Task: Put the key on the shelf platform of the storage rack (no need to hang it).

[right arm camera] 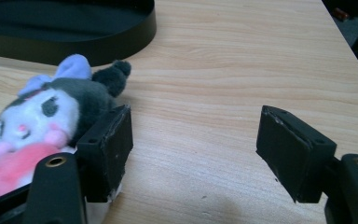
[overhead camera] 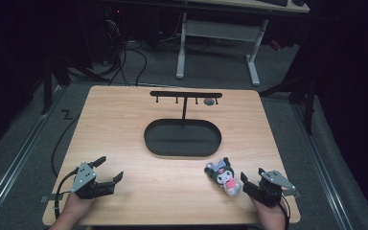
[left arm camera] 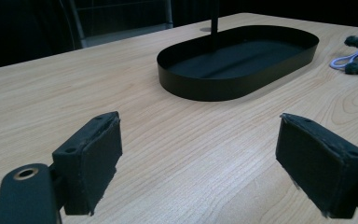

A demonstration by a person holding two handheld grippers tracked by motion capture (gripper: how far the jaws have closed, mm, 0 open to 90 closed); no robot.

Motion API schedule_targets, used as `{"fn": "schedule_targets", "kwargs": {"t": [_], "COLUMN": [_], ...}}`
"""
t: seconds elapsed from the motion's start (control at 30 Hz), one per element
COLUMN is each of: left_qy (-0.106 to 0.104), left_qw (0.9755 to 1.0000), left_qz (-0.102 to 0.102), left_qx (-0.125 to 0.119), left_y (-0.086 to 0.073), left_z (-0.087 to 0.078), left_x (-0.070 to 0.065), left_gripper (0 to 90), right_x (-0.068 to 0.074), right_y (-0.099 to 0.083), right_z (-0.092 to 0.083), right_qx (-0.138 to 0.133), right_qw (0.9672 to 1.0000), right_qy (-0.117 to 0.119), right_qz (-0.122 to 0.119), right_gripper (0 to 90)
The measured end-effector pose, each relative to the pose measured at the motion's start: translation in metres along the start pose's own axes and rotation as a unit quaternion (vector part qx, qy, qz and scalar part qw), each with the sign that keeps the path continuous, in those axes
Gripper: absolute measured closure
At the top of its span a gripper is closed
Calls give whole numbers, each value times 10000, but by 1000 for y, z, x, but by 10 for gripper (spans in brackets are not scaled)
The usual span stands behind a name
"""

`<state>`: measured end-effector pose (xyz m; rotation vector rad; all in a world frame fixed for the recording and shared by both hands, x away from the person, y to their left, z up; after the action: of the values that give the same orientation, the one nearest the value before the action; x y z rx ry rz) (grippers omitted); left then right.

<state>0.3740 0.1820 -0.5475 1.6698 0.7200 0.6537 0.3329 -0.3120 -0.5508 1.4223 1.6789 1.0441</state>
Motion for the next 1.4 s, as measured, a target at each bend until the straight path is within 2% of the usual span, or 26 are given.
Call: {"fn": "schedule_targets", "kwargs": {"t": [0.13,0.2,0.37,0.5,0.57,0.63,0.7,0.77,0.8,1.0,1.17,1.2,1.3,1.37,1.4], "left_qy": [27,38,51,-76,-66,-128,-212,-160,-147,-160,-161,-165,-153,-159,-164], "left_qw": [10000,10000,9999,9999,9997,9999,9998,9998,9997,9998,9999,9998,9998,9998,9998], "left_qz": [-1,37,41,0,-49,2,19,-77,-116,-42,7,9,-21,-29,-27], "left_qx": [-47,-74,-76,133,243,94,-36,-133,-159,-62,-61,-79,-88,-89,-88], "left_y": [0,0,0,0,-1,-1,0,1,1,1,0,1,1,1,1], "left_z": [-1,-2,-2,5,6,2,-2,-5,-5,-2,-3,-3,-3,-3,-3], "left_x": [0,-1,-1,1,2,0,0,1,2,0,-1,-1,0,0,0], "left_gripper": [153,153,153,153,156,155,153,153,153,153,153,153,153,153,153], "right_x": [3,3,-5,-11,-15,-16,-12,-9,-7,-13,-22,-22,-21,-16,-16], "right_y": [0,0,7,20,29,32,32,32,33,29,28,28,26,23,23], "right_z": [-2,-2,4,11,10,7,2,-3,-7,-16,-15,-14,-13,-13,-13], "right_qx": [40,77,36,22,-31,-137,-125,-103,44,258,330,400,500,668,668], "right_qw": [9999,9997,9997,9999,9995,9990,9992,9997,9998,9994,9992,9990,9984,9972,9972], "right_qy": [106,222,187,98,103,80,108,73,134,212,211,220,257,288,288], "right_qz": [-60,-2,178,70,287,407,359,217,111,-56,-35,-9,-18,-147,-147], "right_gripper": [274,274,278,284,292,310,315,331,325,351,389,418,436,454,454]}}
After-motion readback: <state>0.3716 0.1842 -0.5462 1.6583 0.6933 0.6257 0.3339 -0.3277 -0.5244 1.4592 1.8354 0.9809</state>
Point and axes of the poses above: each handheld gripper's, and its own axes: z roughly forward along the jaws, y roughly out of its top, x roughly to its left, the point moved 7 cm from there along z, roughly forward along the jaws, and after that the axes turned 6 degrees about -x, right-handed, at the moved point
